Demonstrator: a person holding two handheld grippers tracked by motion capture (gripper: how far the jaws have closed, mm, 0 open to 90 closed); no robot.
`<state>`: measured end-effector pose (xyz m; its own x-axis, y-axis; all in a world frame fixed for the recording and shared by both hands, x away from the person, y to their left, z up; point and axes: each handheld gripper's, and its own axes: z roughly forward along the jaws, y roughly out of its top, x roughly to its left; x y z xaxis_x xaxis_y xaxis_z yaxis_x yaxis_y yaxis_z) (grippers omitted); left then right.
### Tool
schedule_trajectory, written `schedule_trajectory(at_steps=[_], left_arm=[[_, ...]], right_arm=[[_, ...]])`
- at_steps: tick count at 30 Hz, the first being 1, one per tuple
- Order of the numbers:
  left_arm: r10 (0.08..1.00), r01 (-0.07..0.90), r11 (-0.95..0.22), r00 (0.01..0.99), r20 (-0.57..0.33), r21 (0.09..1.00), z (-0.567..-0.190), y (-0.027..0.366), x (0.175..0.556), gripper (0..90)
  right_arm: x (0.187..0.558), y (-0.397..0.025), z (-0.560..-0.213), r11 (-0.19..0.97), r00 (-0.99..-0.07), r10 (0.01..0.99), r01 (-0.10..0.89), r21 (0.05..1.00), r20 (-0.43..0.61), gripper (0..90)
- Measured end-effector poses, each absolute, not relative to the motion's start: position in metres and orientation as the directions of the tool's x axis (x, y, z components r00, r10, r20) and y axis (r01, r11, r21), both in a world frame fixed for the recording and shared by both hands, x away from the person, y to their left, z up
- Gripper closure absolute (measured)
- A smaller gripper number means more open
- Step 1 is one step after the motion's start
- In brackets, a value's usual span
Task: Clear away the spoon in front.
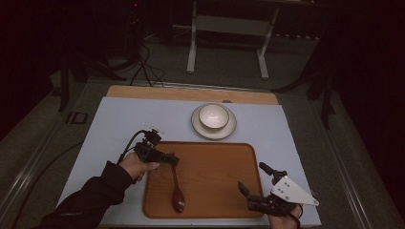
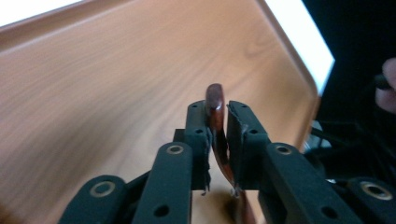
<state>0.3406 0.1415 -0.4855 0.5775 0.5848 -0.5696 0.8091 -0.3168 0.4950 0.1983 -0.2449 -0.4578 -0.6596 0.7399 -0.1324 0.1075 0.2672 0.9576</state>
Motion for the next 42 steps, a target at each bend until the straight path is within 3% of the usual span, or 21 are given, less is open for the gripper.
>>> schedule_trajectory(at_steps=[18,34,38,42], left_arm=[[0.679,0.826,-0.266,0.526,-0.512,0.496,-0.522,0.128,0.355,72.5],[0.749,0.797,-0.232,0.512,-0.421,0.557,-0.533,0.126,0.363,56.8],[0.756,0.785,-0.230,0.516,-0.403,0.574,-0.531,0.127,0.364,48.8],[0.755,0.771,-0.229,0.526,-0.392,0.594,-0.524,0.128,0.360,48.8]], right_arm=[[0.198,-0.244,-0.458,0.268,-0.668,0.732,0.106,0.958,-0.131,11.9],[0.198,-0.244,-0.458,0.269,-0.680,0.722,0.110,0.957,-0.125,12.0],[0.198,-0.244,-0.458,0.270,-0.678,0.724,0.107,0.957,-0.128,12.0],[0.198,-0.244,-0.458,0.270,-0.679,0.723,0.108,0.957,-0.127,12.0]])
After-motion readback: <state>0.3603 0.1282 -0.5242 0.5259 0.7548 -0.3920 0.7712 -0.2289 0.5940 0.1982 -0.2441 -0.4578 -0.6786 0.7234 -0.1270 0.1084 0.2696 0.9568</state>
